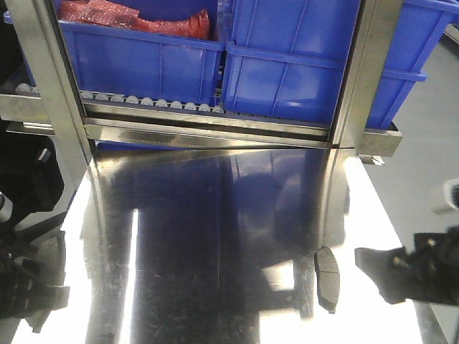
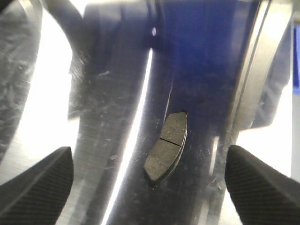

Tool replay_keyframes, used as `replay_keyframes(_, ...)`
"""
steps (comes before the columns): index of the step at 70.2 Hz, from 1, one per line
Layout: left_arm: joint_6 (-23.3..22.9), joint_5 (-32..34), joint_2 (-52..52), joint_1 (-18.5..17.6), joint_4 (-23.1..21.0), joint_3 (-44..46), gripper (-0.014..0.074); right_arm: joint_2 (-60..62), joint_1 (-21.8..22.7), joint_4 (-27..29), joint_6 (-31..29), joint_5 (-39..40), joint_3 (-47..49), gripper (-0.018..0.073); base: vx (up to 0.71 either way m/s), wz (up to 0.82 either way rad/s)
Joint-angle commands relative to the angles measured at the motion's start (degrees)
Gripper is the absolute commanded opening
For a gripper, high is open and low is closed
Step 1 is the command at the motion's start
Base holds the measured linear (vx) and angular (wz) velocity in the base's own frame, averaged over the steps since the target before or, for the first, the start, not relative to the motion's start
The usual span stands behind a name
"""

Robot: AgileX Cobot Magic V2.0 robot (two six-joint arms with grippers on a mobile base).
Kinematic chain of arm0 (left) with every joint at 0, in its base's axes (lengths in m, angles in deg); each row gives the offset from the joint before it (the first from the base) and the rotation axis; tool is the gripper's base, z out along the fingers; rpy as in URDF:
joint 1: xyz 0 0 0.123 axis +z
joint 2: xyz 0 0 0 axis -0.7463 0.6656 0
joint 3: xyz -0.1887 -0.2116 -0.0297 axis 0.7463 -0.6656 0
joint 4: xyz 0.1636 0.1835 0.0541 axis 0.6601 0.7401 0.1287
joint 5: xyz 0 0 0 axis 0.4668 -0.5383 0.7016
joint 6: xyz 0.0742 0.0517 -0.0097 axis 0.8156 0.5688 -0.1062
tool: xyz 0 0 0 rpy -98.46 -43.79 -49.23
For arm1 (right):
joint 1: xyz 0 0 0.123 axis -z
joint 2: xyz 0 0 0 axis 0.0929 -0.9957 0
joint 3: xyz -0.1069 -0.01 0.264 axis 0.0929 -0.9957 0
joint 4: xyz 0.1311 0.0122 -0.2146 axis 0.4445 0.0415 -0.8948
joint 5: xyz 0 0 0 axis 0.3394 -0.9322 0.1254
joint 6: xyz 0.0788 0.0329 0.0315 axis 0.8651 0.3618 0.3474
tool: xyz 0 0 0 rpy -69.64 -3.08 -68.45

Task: Move and align brake pads A on conveyor
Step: 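Lower the right gripper onto the other brake pad and grasp it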

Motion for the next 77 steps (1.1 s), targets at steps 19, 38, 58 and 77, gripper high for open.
replay_keyframes(19,-0.2,3.4,-0.9,-0.4,-0.2,1.5,0.0073,-24.1,-5.0,-1.8,10.5,2.2,13.3,0.0592,0.0,0.0)
replay_keyframes(38,-0.2,3.4,-0.9,-0.4,-0.2,1.5,0.0073,-38.1,-5.2,-7.3,19.3,1.7,18.9,0.0591,0.0,0.0)
replay_keyframes(58,-0.2,3.4,-0.9,-0.4,-0.2,1.5,0.0073,-44.9,-5.2,-10.2,22.5,1.0,20.4,0.0591,0.0,0.0)
replay_keyframes(77,-0.2,3.4,-0.9,-0.4,-0.2,1.5,0.0073,-46.3,-5.2,-11.0,22.4,0.5,20.4,0.0587,0.0,0.0)
